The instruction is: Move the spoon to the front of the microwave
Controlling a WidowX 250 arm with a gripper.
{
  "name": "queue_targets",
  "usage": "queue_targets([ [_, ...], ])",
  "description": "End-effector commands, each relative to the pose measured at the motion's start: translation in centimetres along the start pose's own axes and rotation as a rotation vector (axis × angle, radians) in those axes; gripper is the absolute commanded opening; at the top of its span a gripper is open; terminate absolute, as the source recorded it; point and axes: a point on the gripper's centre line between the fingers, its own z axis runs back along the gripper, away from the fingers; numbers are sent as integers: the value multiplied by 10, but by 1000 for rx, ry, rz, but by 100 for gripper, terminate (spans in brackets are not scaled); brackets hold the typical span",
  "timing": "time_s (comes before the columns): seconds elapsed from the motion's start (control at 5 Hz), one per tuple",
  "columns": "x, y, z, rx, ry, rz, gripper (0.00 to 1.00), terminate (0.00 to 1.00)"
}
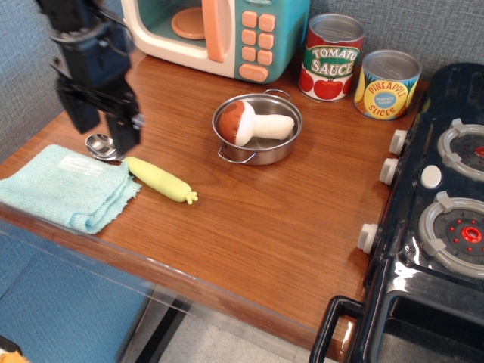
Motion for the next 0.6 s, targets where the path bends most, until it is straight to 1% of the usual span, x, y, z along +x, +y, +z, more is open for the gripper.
queue_targets([
  [0.0, 6, -26, -9, 97, 0, 285, 100, 0],
  [0.2, 11, -25, -14, 123, -38, 479, 100, 0],
  [0.4, 19, -22, -11, 84, -81, 615, 100, 0],
])
